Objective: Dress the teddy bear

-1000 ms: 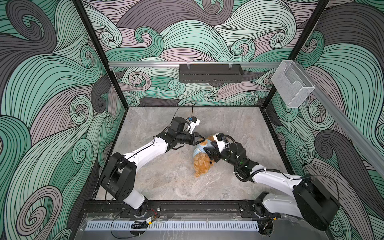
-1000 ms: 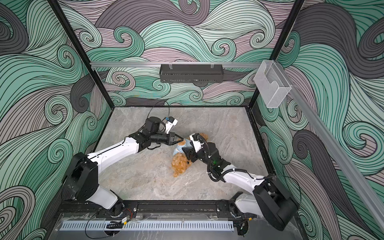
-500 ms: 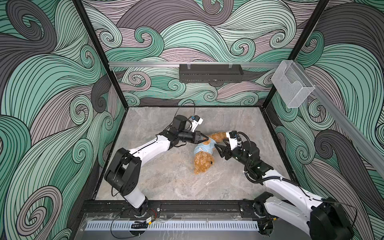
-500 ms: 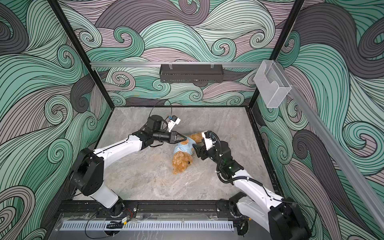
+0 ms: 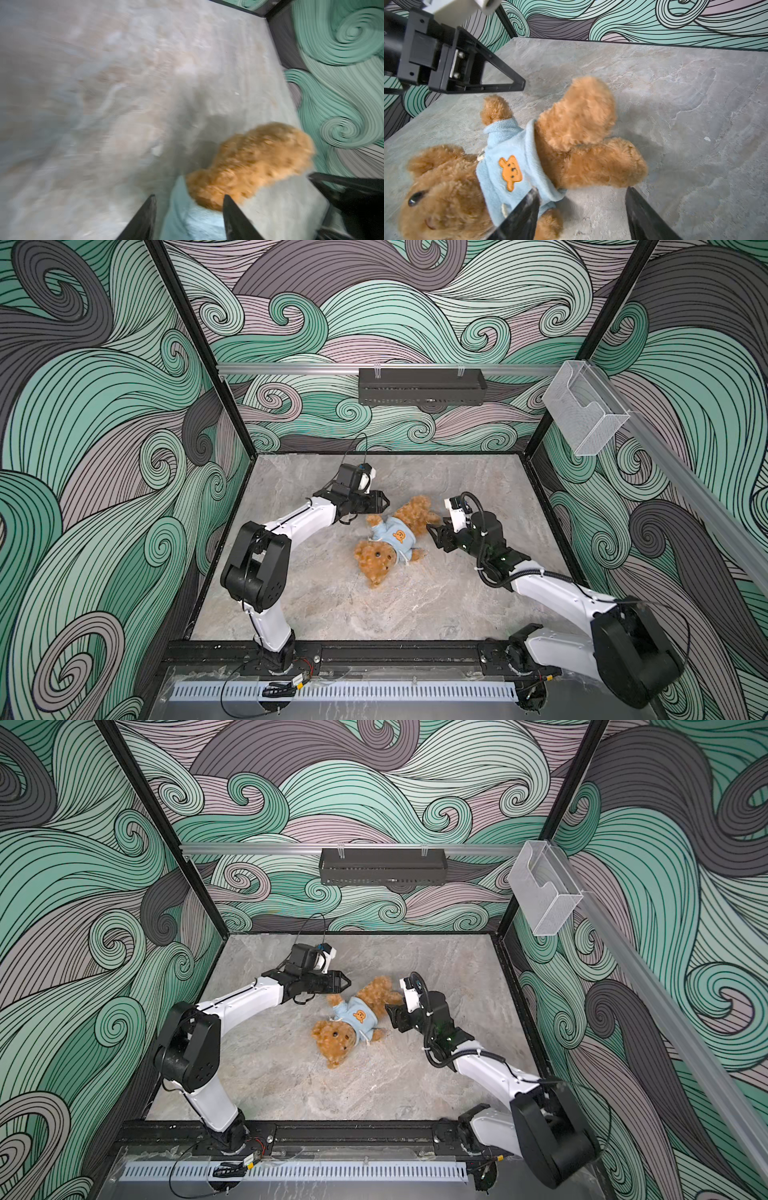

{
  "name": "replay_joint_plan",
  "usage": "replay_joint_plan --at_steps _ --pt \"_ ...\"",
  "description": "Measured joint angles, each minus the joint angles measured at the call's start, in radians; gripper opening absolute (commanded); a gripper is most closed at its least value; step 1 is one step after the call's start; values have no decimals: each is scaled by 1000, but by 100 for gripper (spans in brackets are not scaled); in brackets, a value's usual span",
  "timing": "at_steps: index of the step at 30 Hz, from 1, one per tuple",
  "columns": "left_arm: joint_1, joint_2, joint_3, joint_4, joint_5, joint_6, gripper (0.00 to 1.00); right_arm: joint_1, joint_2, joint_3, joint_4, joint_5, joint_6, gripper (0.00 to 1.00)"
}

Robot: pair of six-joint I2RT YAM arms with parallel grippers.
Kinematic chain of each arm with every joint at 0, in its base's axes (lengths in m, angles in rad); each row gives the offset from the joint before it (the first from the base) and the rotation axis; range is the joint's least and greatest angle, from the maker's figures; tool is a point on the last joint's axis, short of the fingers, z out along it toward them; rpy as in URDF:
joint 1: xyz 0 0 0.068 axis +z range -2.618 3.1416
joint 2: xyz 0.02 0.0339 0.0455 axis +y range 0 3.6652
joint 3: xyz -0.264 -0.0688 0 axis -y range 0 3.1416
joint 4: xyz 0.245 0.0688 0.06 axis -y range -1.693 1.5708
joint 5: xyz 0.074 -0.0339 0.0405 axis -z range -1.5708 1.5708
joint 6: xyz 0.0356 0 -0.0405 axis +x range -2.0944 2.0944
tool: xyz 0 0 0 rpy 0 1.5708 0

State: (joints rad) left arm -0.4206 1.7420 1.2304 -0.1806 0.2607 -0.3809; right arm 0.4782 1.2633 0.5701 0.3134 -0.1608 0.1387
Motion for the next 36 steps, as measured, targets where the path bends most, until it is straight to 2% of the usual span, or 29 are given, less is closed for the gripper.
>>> replay_joint_plan --at_steps 2,6,8,12,16,20,25,28,32,36 --pt "16 -21 2 -31 -125 16 68 3 61 57 0 3 2 67" --pt "19 -142 -57 -78 -247 23 72 6 170 166 -7 1 0 70" --pt "18 -262 -140 -89 -263 4 81 5 233 222 -13 -6 0 71" --pt "4 -497 -321 -111 -257 -109 83 0 351 305 -42 -38 0 68" --pt "-77 -615 -485 -111 -224 -276 83 -5 443 352 -80 -74 -8 65" --pt "-187 -586 -580 -84 -160 -438 83 -19 446 314 -115 -109 -19 58" --pt "-203 -492 -577 -21 -144 -528 82 -29 370 190 -144 -157 -8 49" --pt "-180 -407 -518 -10 -173 -498 82 -22 282 92 -134 -190 41 48" --pt "-75 -256 -346 -39 -218 -385 84 43 158 -3 -138 -223 97 51" --pt "0 -187 -181 -96 -333 -261 91 117 -28 -59 -161 -260 103 58"
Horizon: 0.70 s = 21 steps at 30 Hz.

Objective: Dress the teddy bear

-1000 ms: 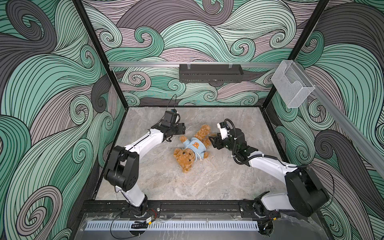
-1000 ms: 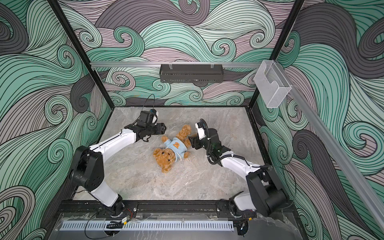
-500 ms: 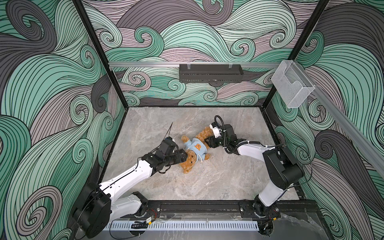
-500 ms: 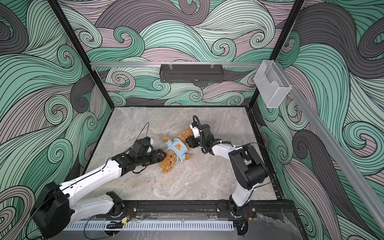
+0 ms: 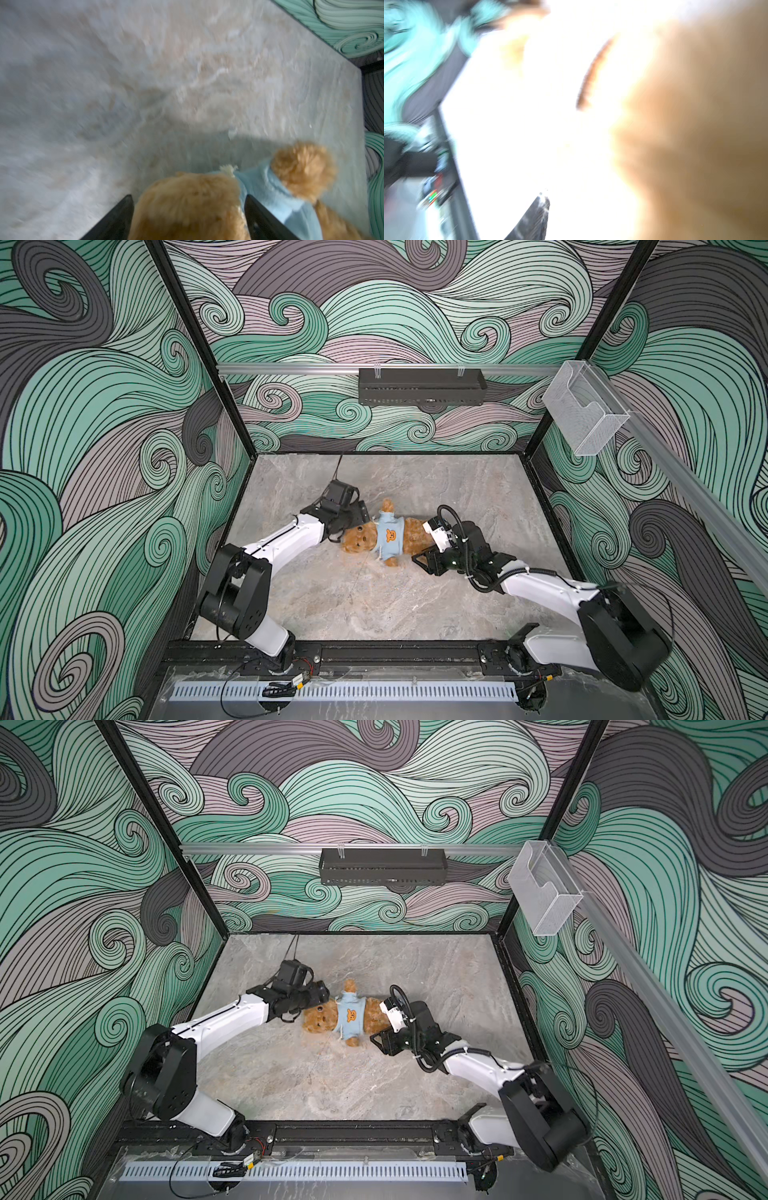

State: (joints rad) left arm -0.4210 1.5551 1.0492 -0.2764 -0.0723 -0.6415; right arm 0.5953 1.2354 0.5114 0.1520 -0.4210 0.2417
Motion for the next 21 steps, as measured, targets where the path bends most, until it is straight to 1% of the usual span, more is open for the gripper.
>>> replay_joint_plan --at_steps 1,3,5,8,11,13,15,17,19,21 --pt "9 -4 26 -10 -38 31 92 2 -50 -8 -2 2 -3 60" --pt "13 -25 45 -23 -80 71 92 -5 -129 -13 -2 23 -11 66" --pt "12 -61 38 -34 -82 90 92 -23 -168 -5 0 56 -19 69" --pt "6 -129 -20 -21 -24 84 92 -71 -156 24 -1 109 -11 71" --pt "-16 -187 -100 -8 37 40 90 -113 -70 108 -23 149 3 71" --pt "-36 -190 -135 -2 66 8 89 -122 14 181 -34 156 6 67" --pt "-53 -179 -164 9 90 -21 85 -122 97 243 -37 155 4 59" --pt "-68 -136 -173 16 118 -44 84 -122 176 285 -48 152 5 51" --pt "-71 -76 -165 29 136 -57 84 -121 220 291 -66 150 2 45" --pt "-71 -12 -138 25 137 -57 84 -115 233 267 -82 135 1 41"
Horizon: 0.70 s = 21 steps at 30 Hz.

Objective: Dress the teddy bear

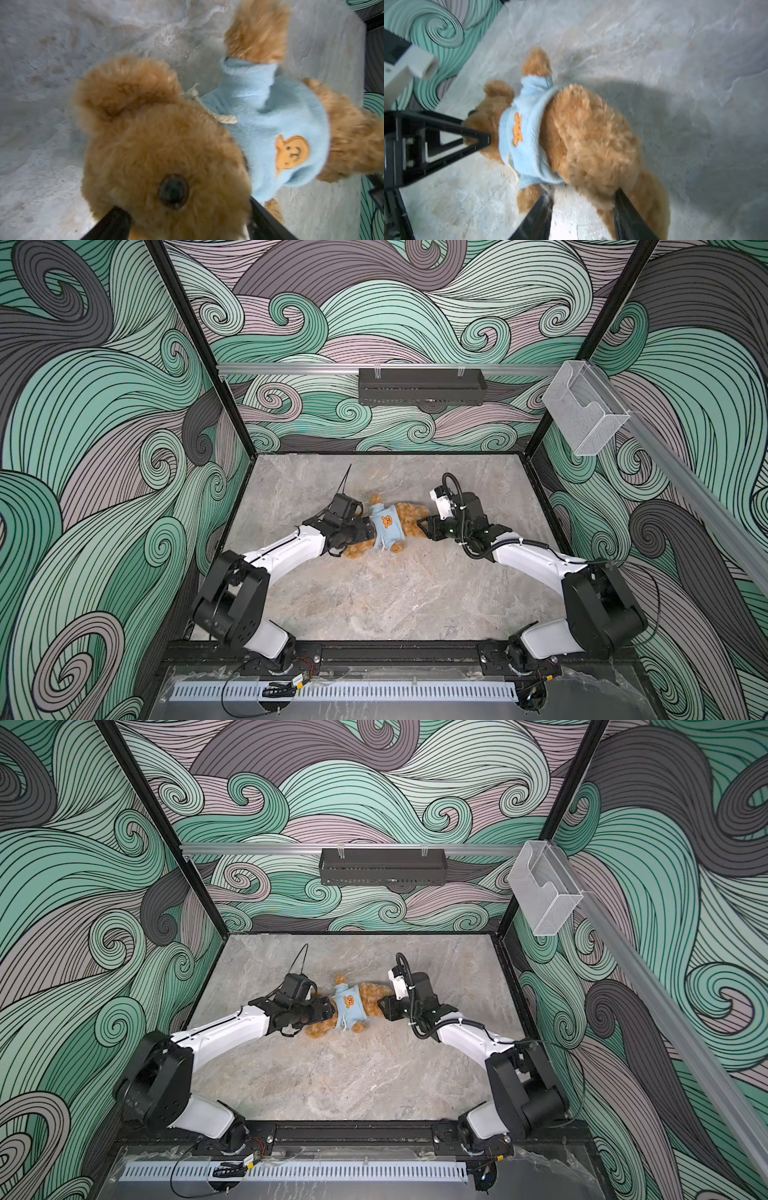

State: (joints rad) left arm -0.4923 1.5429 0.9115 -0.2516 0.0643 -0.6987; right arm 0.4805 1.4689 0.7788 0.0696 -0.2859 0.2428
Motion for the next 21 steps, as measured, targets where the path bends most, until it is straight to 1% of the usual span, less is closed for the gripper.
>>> replay_joint_plan --at_steps 3,7,10,12,15,21 --pt "9 86 103 -46 -35 37 85 37 -38 -74 -13 -52 -3 40" --pt "26 155 267 -97 -124 122 85 115 -175 -153 -37 -136 -25 47" --pt "33 155 321 -115 -172 170 85 129 -293 -158 -37 -138 -37 52" --pt "36 151 332 -120 -188 190 85 129 -324 -138 -30 -112 -30 53" --pt "39 139 330 -137 -184 210 83 129 -266 -61 -31 -59 11 53" --pt "39 137 333 -113 -83 237 73 129 21 157 -45 64 122 56"
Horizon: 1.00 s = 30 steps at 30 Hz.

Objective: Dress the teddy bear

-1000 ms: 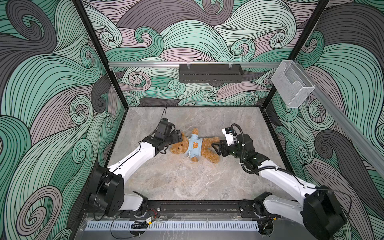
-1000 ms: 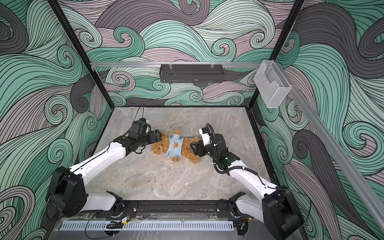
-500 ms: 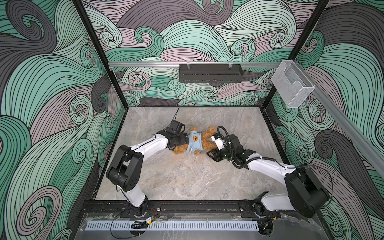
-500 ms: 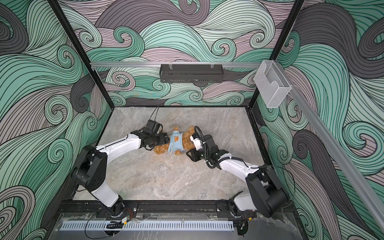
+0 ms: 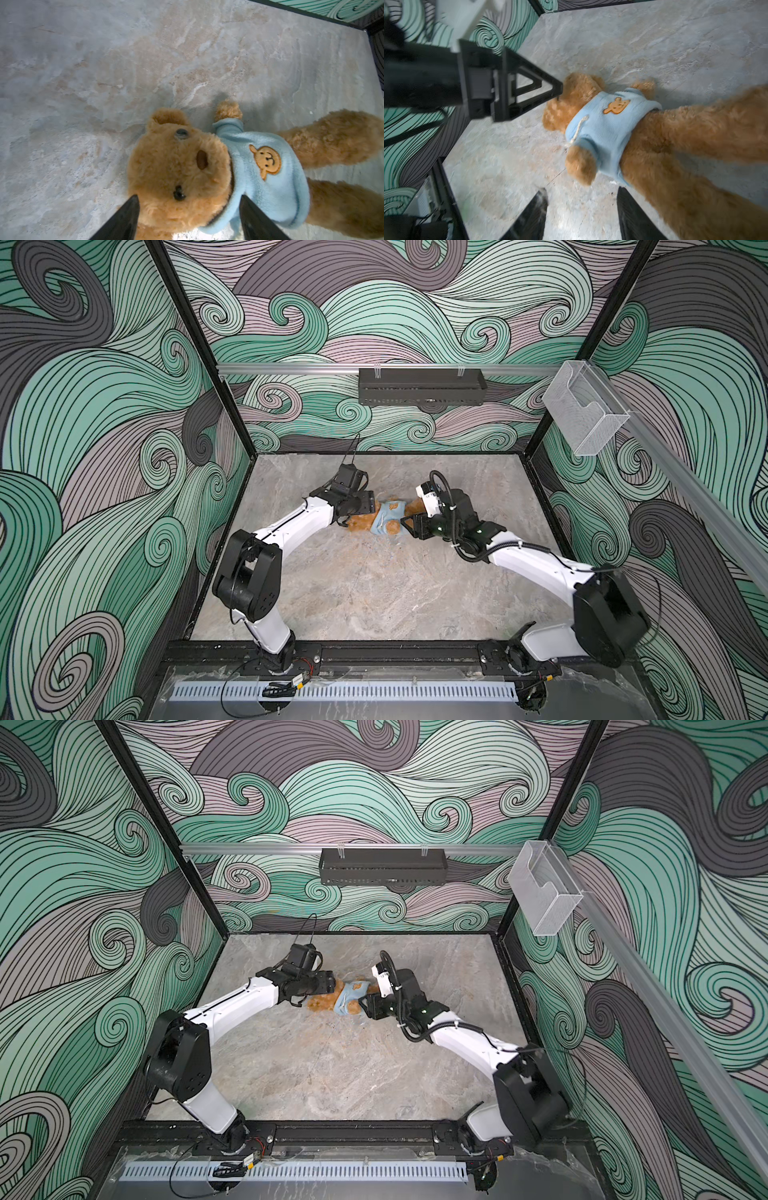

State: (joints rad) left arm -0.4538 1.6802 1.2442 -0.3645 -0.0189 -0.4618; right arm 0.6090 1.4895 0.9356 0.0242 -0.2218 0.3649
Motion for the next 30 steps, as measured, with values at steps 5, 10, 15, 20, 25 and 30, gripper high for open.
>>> replay_joint_plan --at_steps 5,10,15,20,25,30 --pt "0 94 101 2 51 18 71 -28 188 125 -6 37 69 54" --pt "0 193 150 11 56 34 69 -69 345 200 14 -5 133 33" --pt "0 224 101 44 44 39 68 -89 365 195 24 -7 159 21" --pt "0 228 40 99 8 43 67 -122 289 101 28 25 149 8" --pt "-1 227 4 159 -8 43 66 -195 227 37 5 50 125 0" --pt "-1 227 -5 177 -17 43 66 -207 140 16 6 22 56 24"
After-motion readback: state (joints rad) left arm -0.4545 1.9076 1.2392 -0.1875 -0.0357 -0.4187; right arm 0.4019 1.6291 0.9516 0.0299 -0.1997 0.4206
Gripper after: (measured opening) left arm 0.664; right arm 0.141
